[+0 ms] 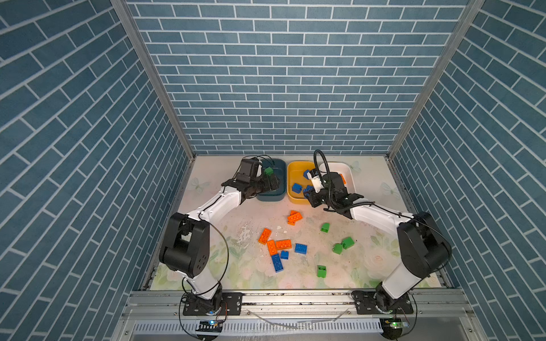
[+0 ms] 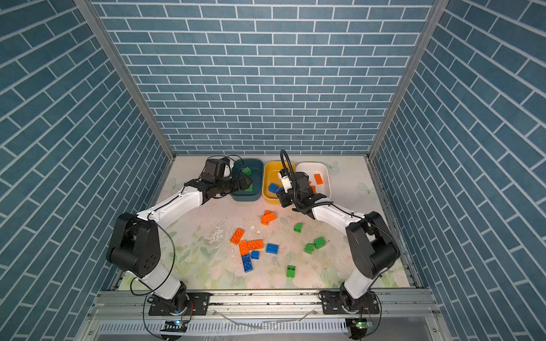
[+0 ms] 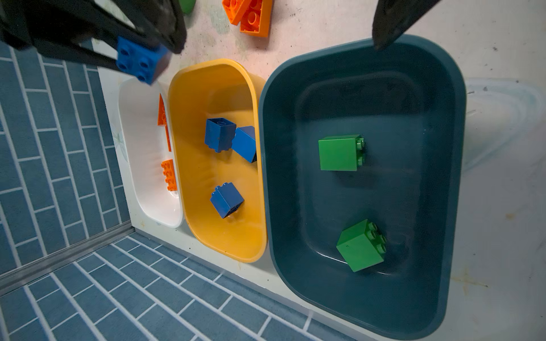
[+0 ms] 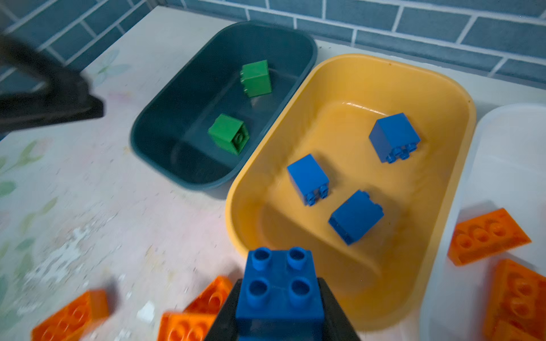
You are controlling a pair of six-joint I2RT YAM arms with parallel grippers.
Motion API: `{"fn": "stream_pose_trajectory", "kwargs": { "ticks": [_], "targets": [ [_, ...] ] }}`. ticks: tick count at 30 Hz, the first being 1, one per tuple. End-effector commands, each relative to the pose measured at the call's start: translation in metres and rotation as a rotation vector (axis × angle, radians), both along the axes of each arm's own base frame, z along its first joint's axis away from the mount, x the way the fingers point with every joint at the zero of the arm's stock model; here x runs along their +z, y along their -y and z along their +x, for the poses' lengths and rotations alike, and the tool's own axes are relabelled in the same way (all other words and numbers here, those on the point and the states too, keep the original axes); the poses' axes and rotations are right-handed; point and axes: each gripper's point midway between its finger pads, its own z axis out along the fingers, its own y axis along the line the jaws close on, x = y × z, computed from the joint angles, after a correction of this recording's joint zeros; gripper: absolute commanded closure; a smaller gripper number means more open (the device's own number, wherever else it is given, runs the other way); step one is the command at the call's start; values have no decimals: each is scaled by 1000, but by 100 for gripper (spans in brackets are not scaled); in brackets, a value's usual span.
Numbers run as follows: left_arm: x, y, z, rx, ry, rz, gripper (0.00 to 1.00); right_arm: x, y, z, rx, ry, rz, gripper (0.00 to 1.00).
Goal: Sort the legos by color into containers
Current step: 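Carry the blue brick into the yellow bin and release it with the right gripper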
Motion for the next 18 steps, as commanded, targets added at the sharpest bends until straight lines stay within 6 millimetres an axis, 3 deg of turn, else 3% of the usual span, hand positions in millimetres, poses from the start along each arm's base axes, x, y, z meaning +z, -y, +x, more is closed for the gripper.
{"fn": "stream_pose_trajectory", "kwargs": {
  "ticks": [1,6,10,15,18],
  "targets": [
    [5,-6,-7,29,10,-4,1,28,-11,51,-113,63,38,75],
    [-4,-10,-13,52,-8,-5,1,14,-17,102,-207,88,-51,72],
    [-6,-13,-20,52,-15,4,1,7,-22,129,-250,100,-94,66],
    [-9,-17,-25,58,-29,18,1,22,-34,122,-191,84,-63,40],
    [-10,-16,-24,61,-31,6,1,25,-39,105,-121,86,-28,35]
  ]
}}
